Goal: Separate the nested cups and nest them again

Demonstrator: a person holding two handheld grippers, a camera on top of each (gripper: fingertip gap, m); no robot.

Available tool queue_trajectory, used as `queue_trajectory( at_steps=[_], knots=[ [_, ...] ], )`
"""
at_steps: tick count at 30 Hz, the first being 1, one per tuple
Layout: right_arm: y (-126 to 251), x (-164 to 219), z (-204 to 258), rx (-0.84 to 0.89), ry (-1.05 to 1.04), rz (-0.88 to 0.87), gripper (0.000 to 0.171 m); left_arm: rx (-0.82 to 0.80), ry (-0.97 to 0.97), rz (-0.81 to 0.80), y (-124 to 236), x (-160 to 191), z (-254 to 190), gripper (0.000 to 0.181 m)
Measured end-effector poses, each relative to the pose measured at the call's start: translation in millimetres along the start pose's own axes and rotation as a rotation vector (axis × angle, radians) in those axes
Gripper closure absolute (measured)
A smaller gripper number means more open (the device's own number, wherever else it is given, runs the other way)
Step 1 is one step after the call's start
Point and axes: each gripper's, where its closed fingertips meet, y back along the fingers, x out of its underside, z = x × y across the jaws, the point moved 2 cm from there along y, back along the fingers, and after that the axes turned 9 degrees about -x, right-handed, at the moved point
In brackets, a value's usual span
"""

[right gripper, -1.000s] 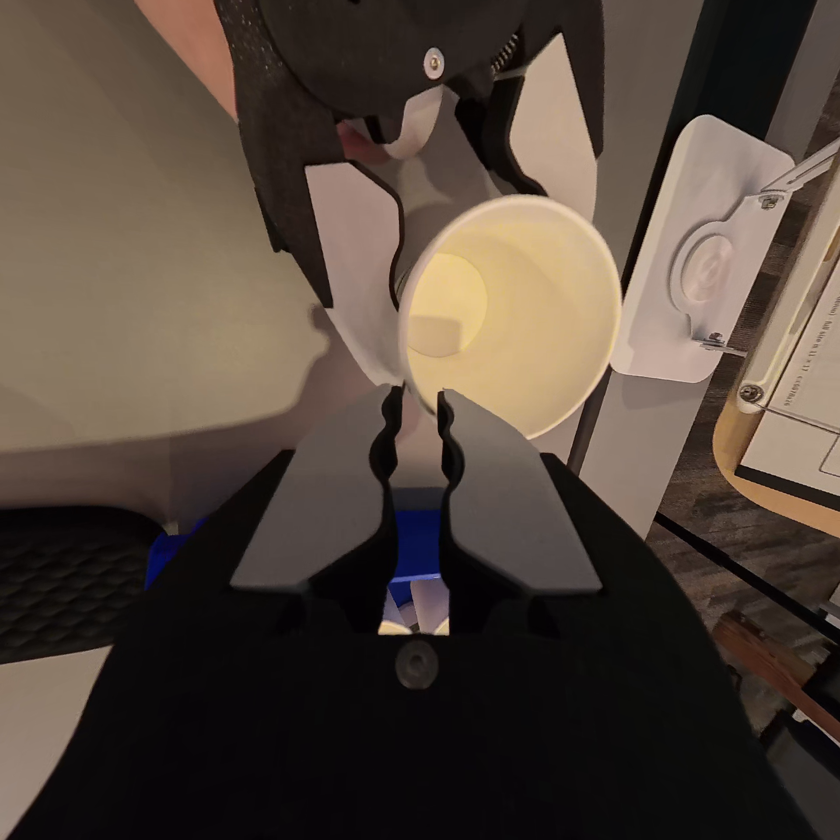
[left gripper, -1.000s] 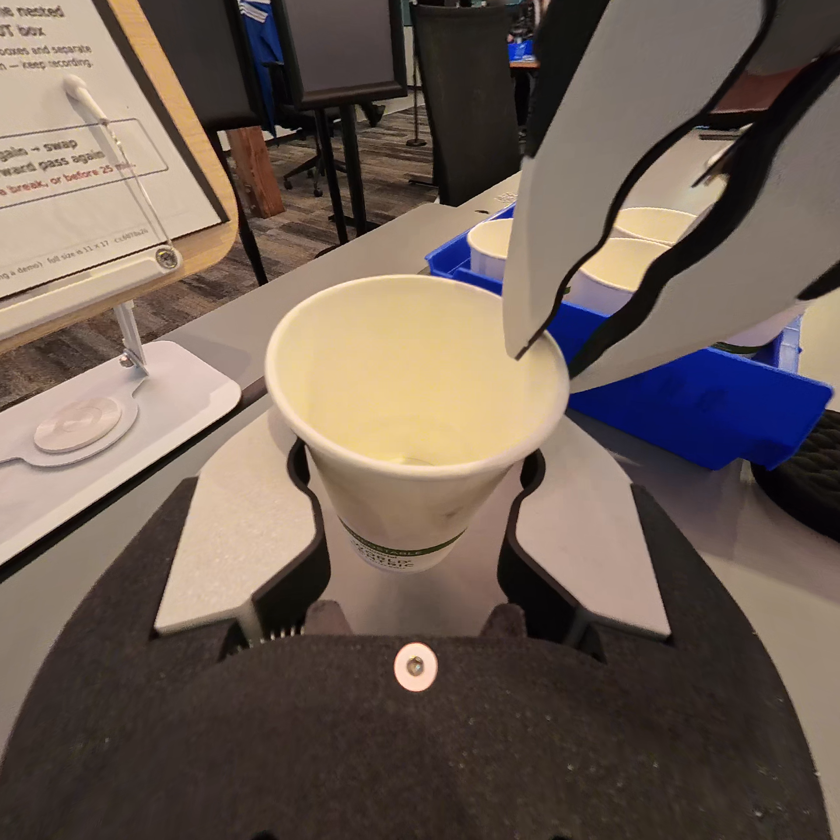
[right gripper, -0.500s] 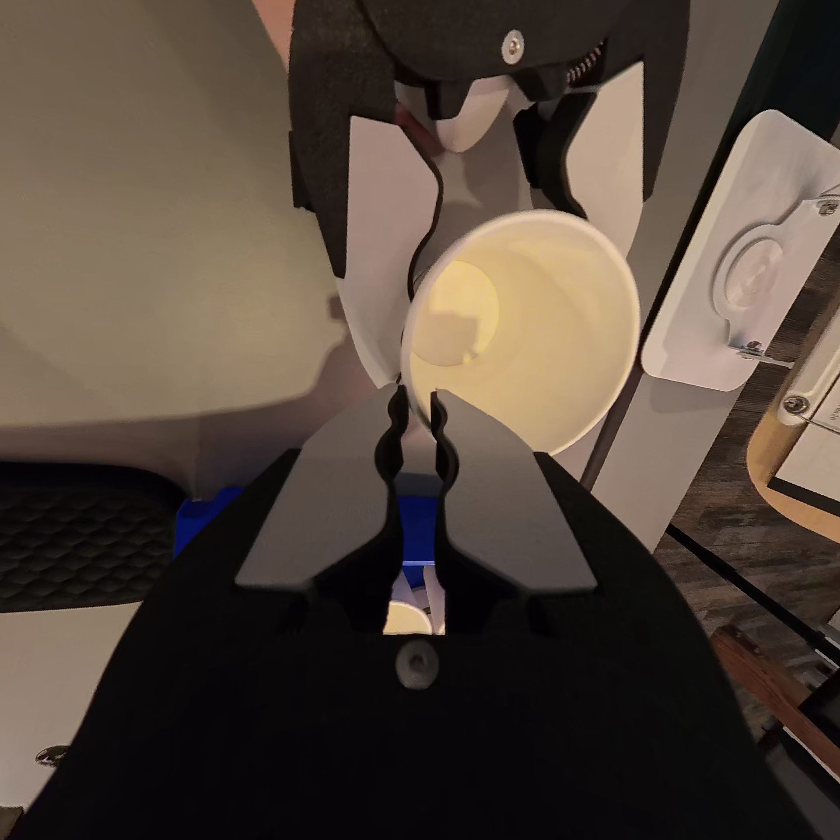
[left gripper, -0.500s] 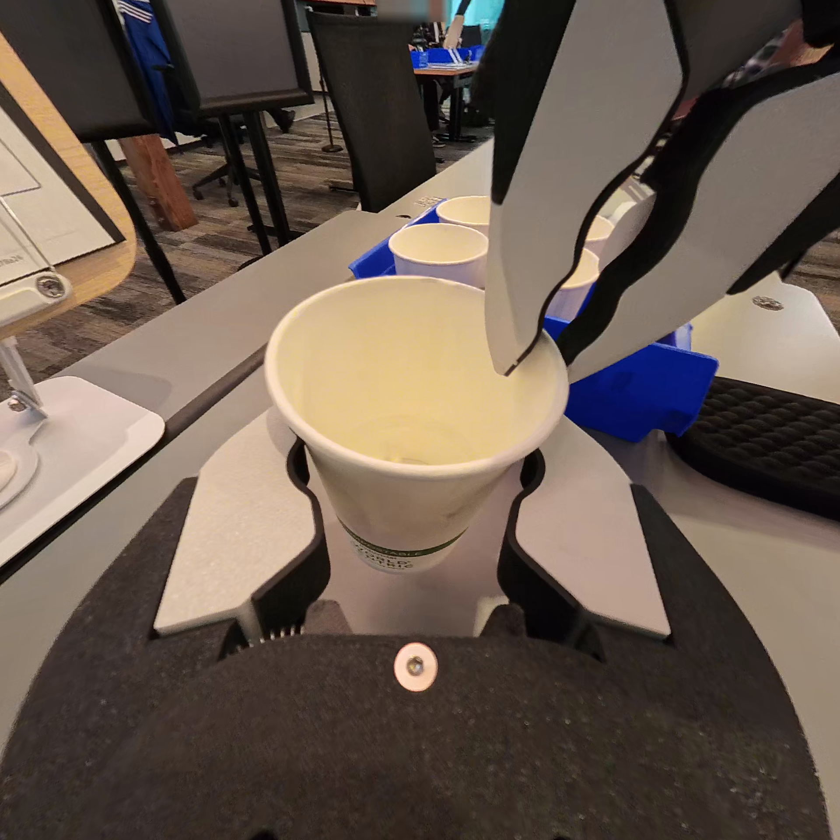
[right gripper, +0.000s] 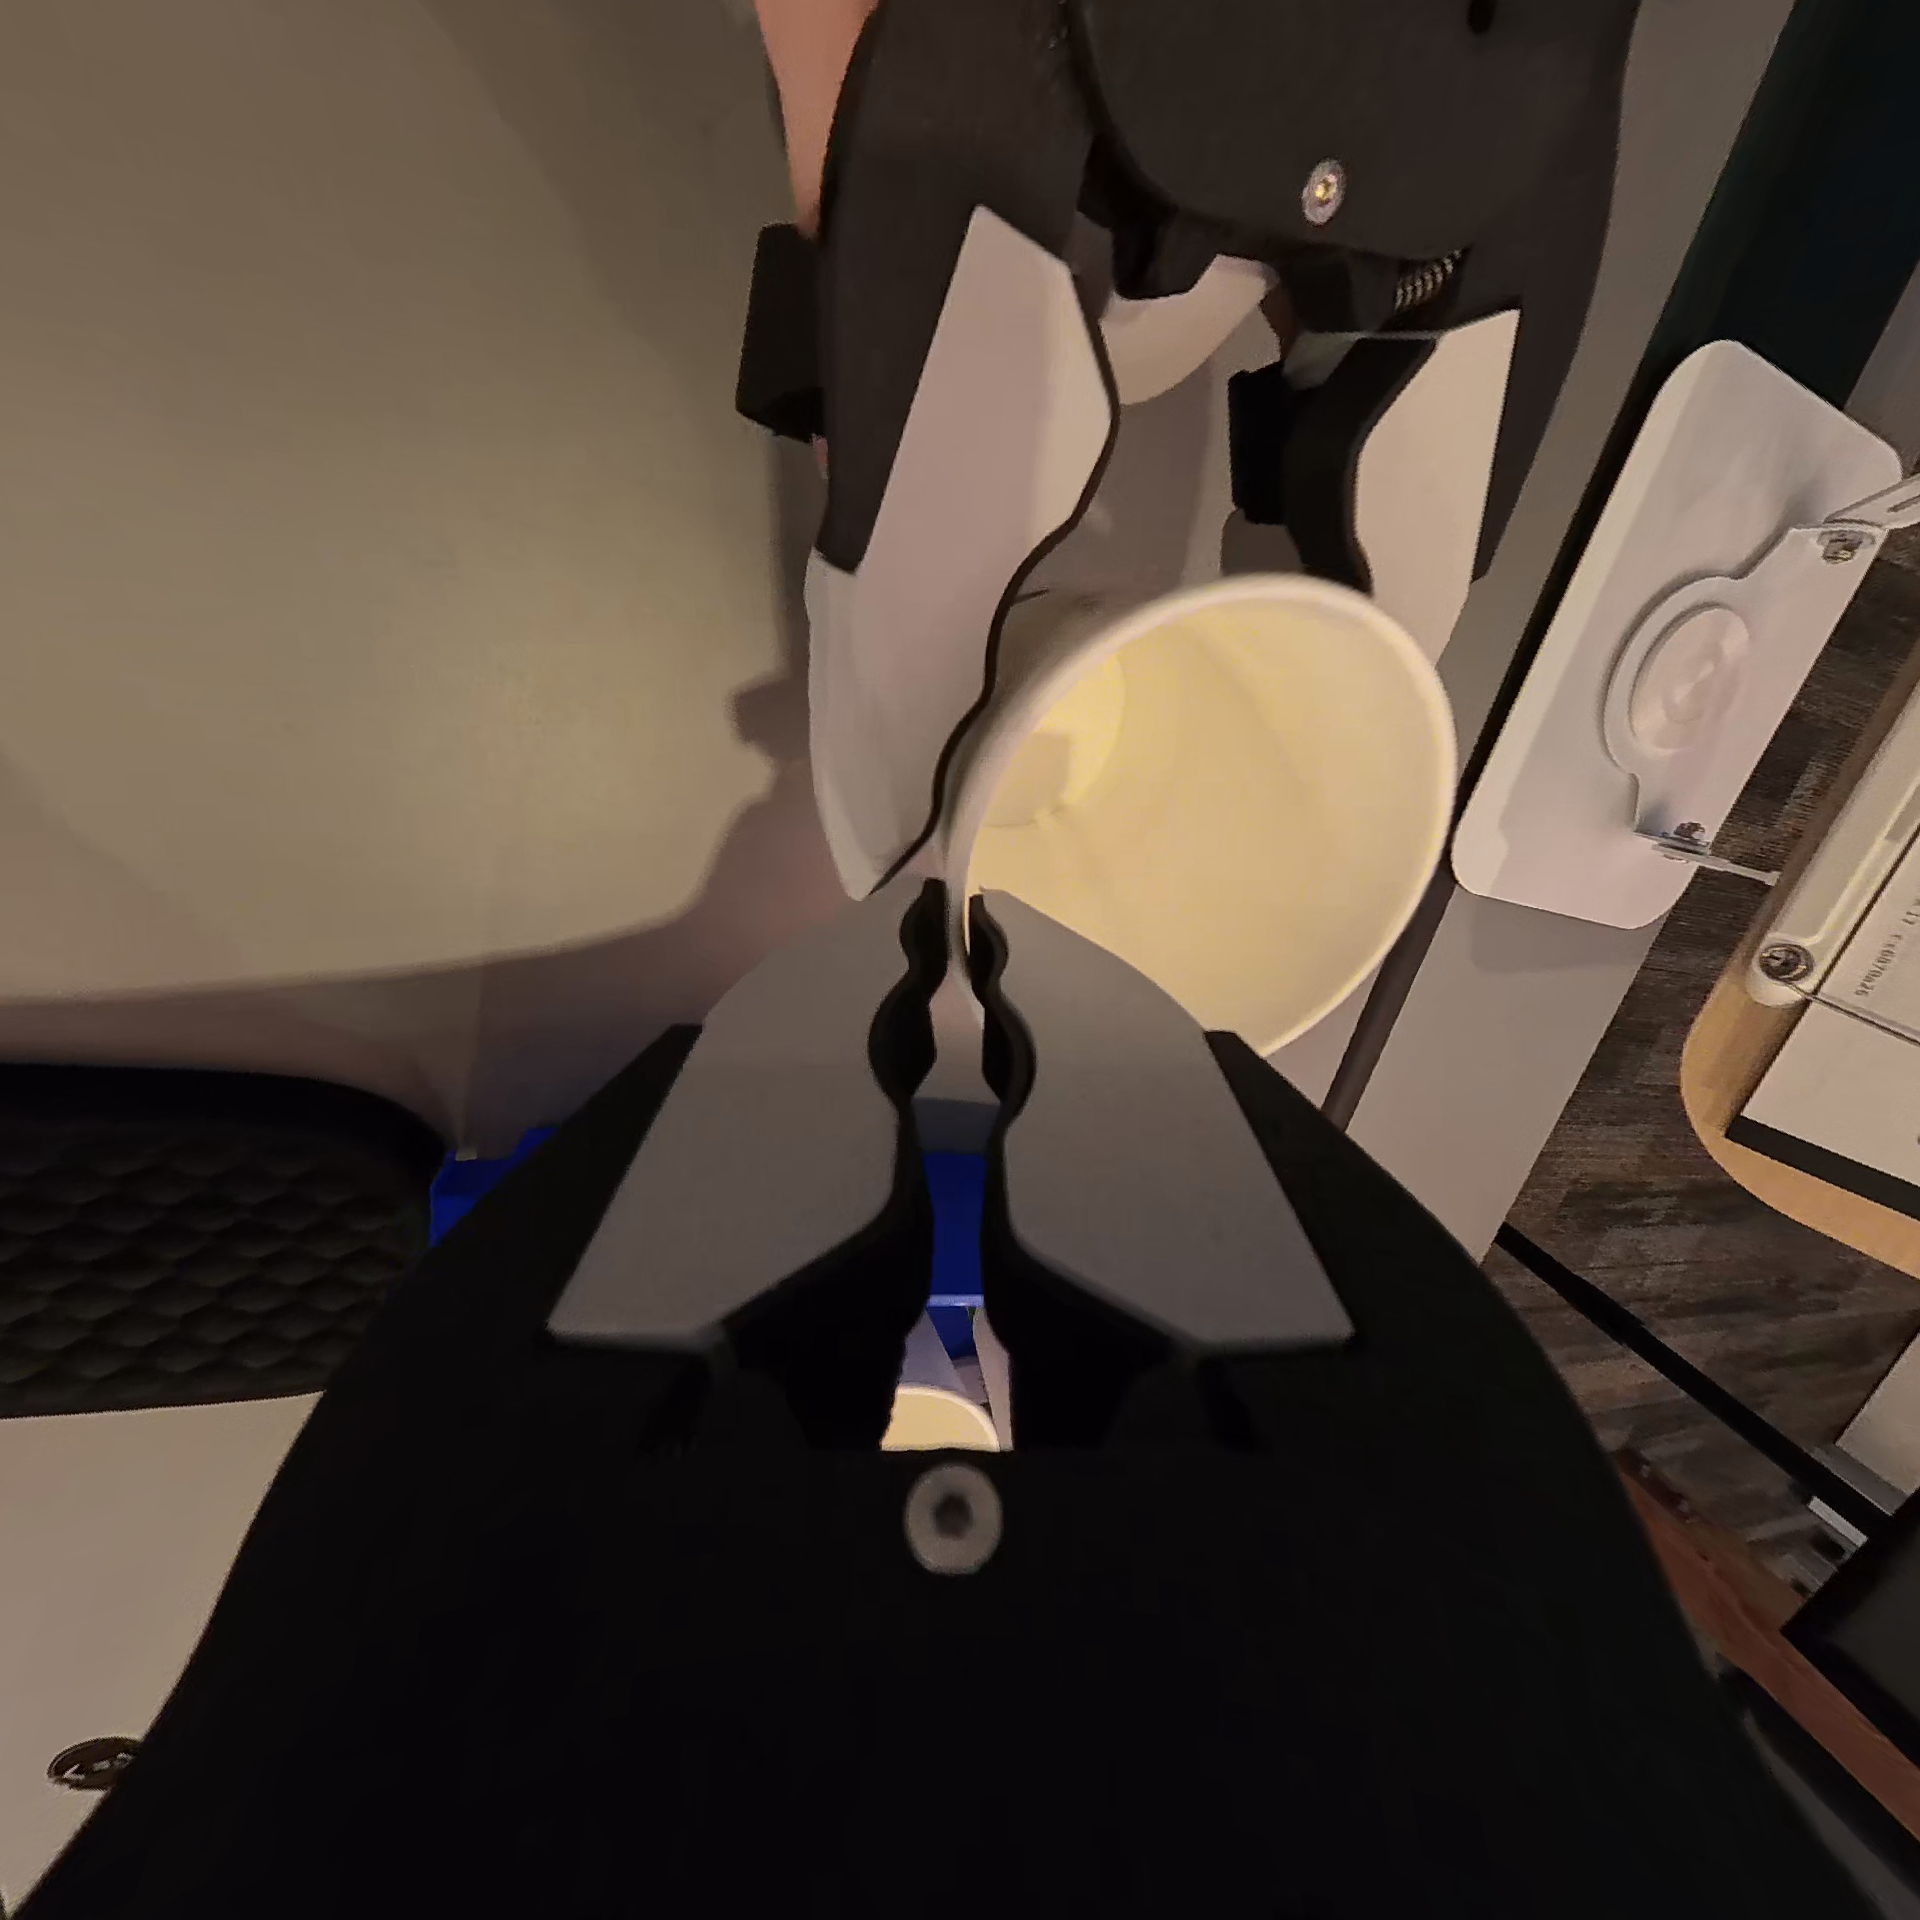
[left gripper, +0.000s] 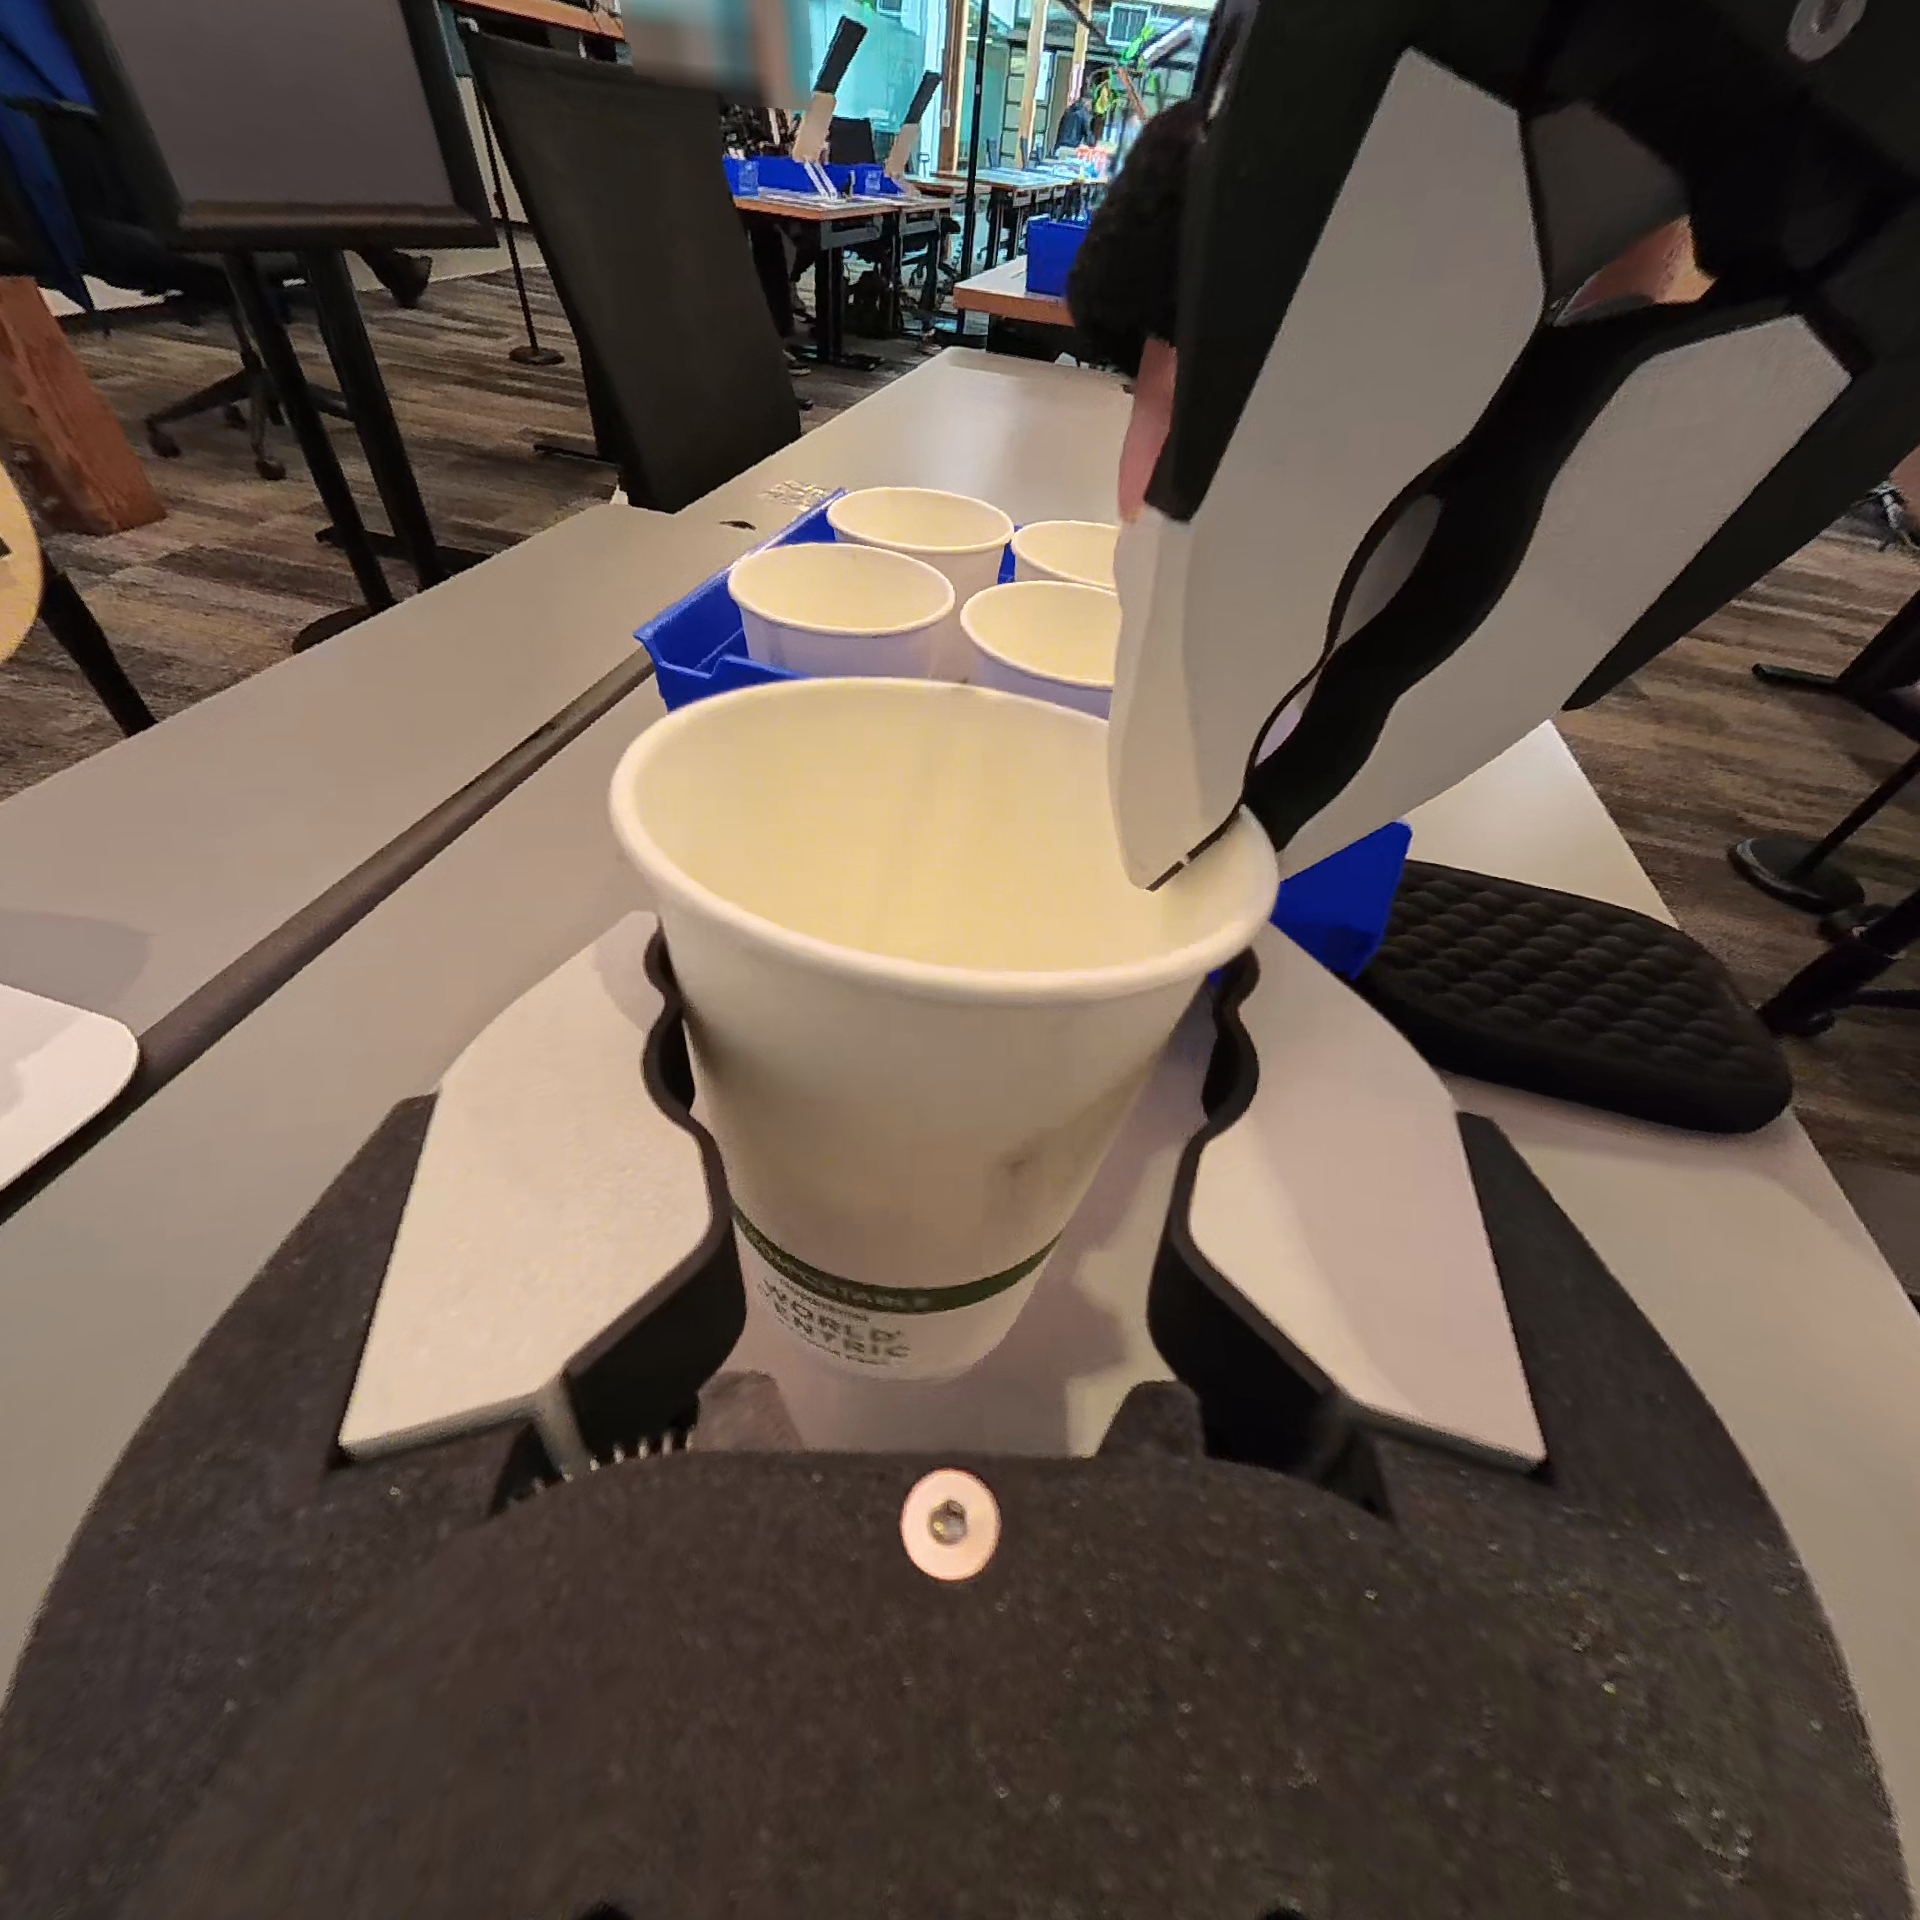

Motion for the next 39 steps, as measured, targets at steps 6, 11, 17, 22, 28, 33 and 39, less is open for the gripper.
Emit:
queue_trajectory(
  at_steps=[6,11,17,22,28,33,39],
  knots=[
    [8,6,-1,0.023,-0.02,0.031,0.168,-0.018,-0.033,-0.008,0,-3,-3,0.077],
    [27,10,0,0.054,-0.028,0.071,0.168,-0.033,-0.038,-0.014,1,-4,-1,0.076],
    [76,22,10,0.121,-0.071,0.132,0.168,-0.044,-0.028,-0.012,1,-3,2,0.077],
    [116,54,42,0.15,-0.175,0.187,0.168,-0.03,-0.038,0.022,-3,4,-1,0.08],
    [126,102,98,0.122,-0.301,0.262,0.168,-0.021,-0.059,0.063,-10,13,-6,0.081],
    [107,130,130,0.115,-0.348,0.286,0.168,-0.018,-0.061,0.07,-11,15,-7,0.081],
    [72,142,144,0.125,-0.335,0.26,0.168,-0.022,-0.057,0.073,-11,16,-6,0.082]
  ],
)
